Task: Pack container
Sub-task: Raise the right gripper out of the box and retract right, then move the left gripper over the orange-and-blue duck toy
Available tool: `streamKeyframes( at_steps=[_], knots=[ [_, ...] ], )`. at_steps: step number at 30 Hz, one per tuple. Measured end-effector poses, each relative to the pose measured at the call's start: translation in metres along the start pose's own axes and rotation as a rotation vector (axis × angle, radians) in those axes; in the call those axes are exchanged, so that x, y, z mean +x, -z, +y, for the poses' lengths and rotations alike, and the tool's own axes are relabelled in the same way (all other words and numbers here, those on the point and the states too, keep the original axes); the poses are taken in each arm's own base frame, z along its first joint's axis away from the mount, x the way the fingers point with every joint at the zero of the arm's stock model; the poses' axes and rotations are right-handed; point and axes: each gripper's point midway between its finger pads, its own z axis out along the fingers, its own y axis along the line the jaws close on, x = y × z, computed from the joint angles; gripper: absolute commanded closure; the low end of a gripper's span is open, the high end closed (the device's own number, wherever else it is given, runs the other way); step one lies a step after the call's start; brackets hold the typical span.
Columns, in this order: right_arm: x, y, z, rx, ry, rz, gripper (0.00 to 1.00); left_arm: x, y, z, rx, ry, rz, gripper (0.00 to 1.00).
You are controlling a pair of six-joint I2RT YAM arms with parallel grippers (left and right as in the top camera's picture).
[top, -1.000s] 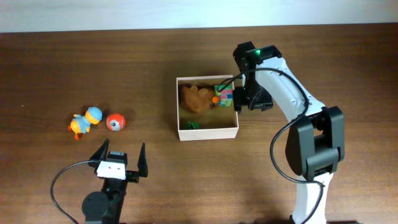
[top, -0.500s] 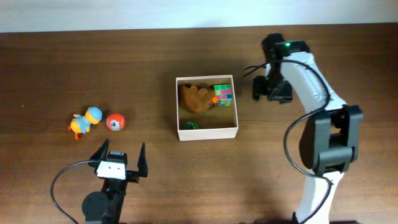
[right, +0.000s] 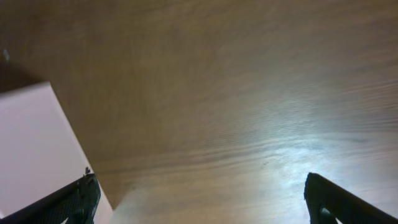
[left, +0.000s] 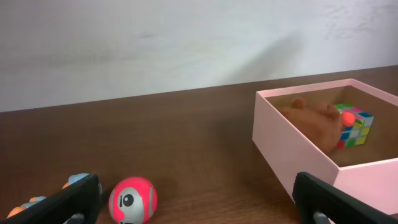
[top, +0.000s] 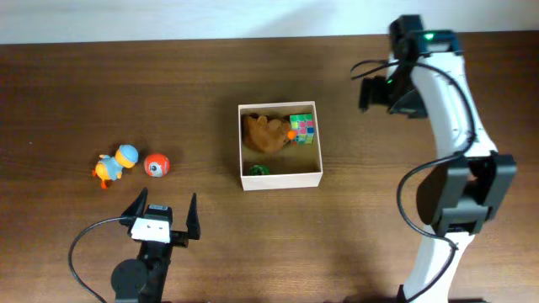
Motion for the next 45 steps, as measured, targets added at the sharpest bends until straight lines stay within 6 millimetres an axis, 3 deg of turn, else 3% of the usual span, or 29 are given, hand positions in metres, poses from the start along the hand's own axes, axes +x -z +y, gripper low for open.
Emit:
streamKeyframes(
  at_steps=[5,11,16,21,23,29,33,39,45],
  knots=[
    [-0.019,0.021,-0.038,0.001,-0.09,-0.058,0.01,0.0,0.0,0.0,0.0,0.0,0.0,0.01],
    [0.002,0.023,-0.079,0.03,-0.178,0.038,0.01,-0.001,0.0,0.004,-0.025,-0.001,-0.004,0.01],
    [0.001,0.023,-0.096,0.034,-0.217,0.037,0.01,-0.002,0.0,0.002,-0.013,0.006,-0.005,0.01],
    [0.001,0.023,-0.098,0.035,-0.222,0.037,0.01,0.0,0.008,0.0,0.002,0.05,0.096,0.01],
    [0.001,0.023,-0.098,0.034,-0.222,0.036,0.01,-0.015,0.012,-0.001,0.006,0.061,0.123,0.01],
    [0.001,0.023,-0.098,0.034,-0.222,0.037,0.01,-0.094,0.017,0.009,-0.018,0.081,0.228,0.01],
    [0.001,0.023,-0.098,0.034,-0.222,0.036,0.01,-0.135,0.001,0.016,-0.025,0.082,0.408,0.01],
    [0.001,0.023,-0.098,0.034,-0.222,0.036,0.01,-0.144,-0.018,0.02,0.012,0.071,0.824,0.01],
    [0.001,0.023,-0.098,0.034,-0.222,0.036,0.01,-0.132,-0.038,0.002,0.13,0.137,1.012,0.01]
  ],
)
